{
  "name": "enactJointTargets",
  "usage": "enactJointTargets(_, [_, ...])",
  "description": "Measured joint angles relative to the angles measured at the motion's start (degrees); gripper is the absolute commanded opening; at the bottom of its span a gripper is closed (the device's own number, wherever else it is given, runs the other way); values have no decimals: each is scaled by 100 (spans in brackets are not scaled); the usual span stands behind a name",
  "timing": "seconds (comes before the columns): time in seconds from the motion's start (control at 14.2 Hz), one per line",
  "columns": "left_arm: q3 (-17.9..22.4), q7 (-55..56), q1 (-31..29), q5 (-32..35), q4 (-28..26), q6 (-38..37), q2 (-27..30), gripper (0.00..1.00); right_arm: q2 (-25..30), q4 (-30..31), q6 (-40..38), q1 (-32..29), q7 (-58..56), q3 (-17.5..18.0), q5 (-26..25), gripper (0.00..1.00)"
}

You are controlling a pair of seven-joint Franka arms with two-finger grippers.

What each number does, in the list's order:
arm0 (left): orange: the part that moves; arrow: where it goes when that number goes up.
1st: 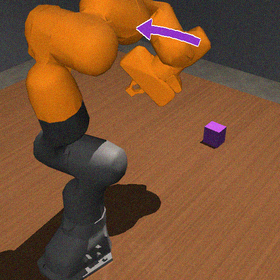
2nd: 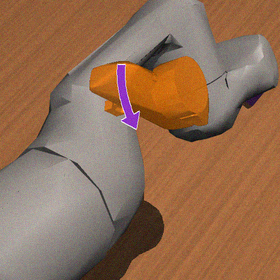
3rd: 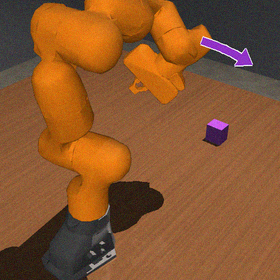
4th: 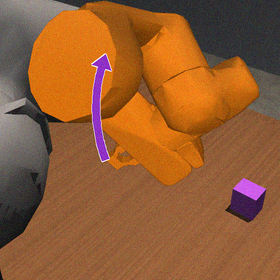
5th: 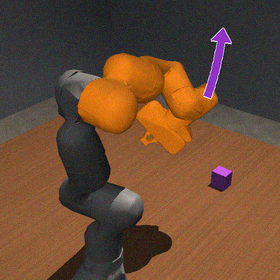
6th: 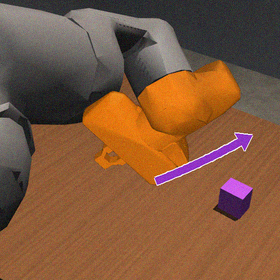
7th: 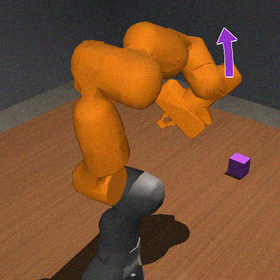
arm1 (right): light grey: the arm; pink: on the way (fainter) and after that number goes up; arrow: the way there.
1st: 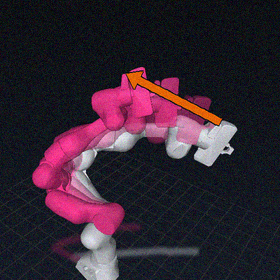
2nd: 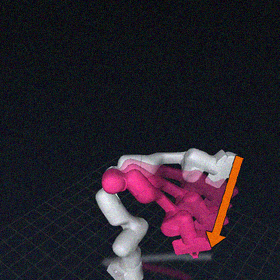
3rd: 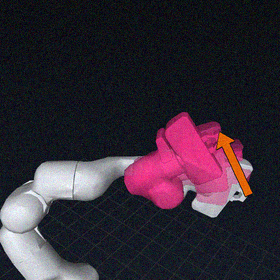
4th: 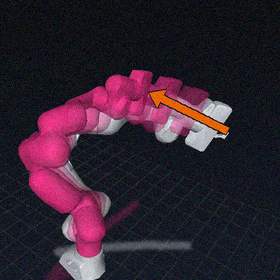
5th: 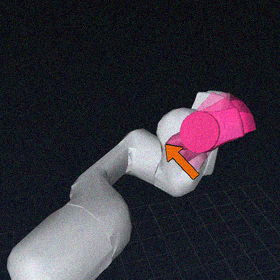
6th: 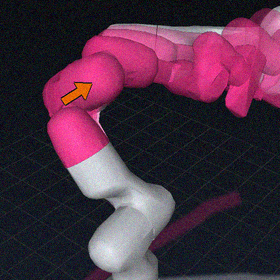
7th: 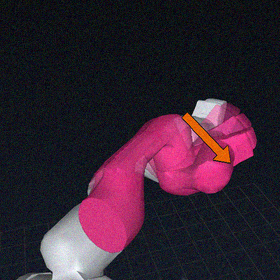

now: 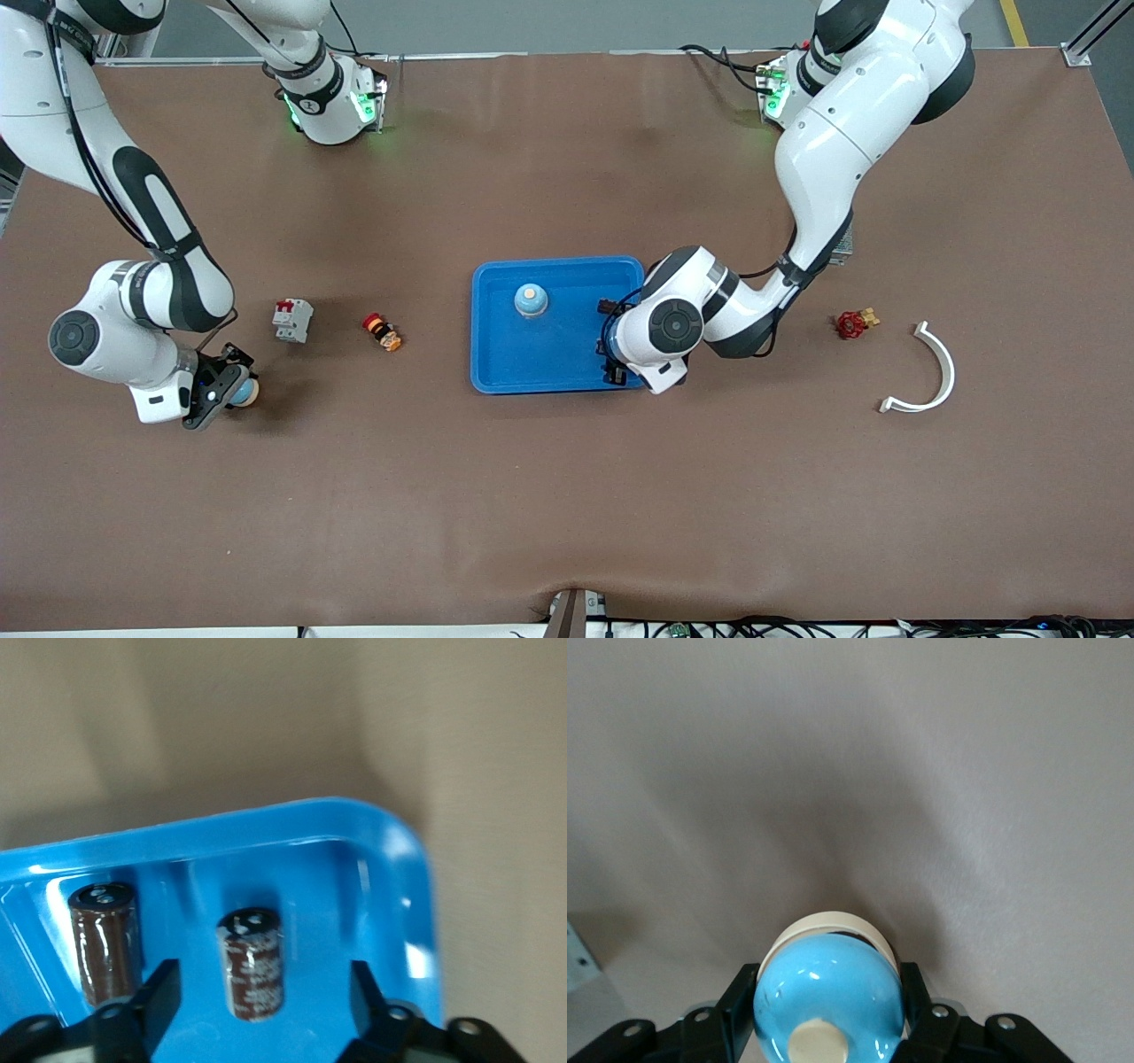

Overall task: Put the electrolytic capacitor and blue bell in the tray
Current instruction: 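Lower the capacitor into the tray and open the left gripper, then carry the bell into the tray with the right gripper while the left gripper withdraws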

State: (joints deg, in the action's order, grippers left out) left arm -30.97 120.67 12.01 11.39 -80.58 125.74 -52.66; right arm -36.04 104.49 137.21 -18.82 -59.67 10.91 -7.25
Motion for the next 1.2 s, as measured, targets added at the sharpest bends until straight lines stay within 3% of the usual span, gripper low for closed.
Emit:
enactJointTargets(0.21, [4, -106, -103, 70, 93, -44, 306, 100, 55, -612, -868, 295, 605, 55, 4, 44])
enactJointTargets(0.49, [4, -1033, -362, 72, 115, -406, 922, 100, 180, -1426, -2127, 991, 1979, 77, 33, 44])
enactJointTargets(0.84, [13, -2678, -759, 75, 125, -1044, 1712, 100, 216, -1627, -2299, 1898, 4084, 102, 51, 44])
enactJointTargets(1.2, [28, -5133, -1449, 75, 133, -2015, 2524, 100, 246, -1644, -2285, 2899, 6133, 113, 56, 44])
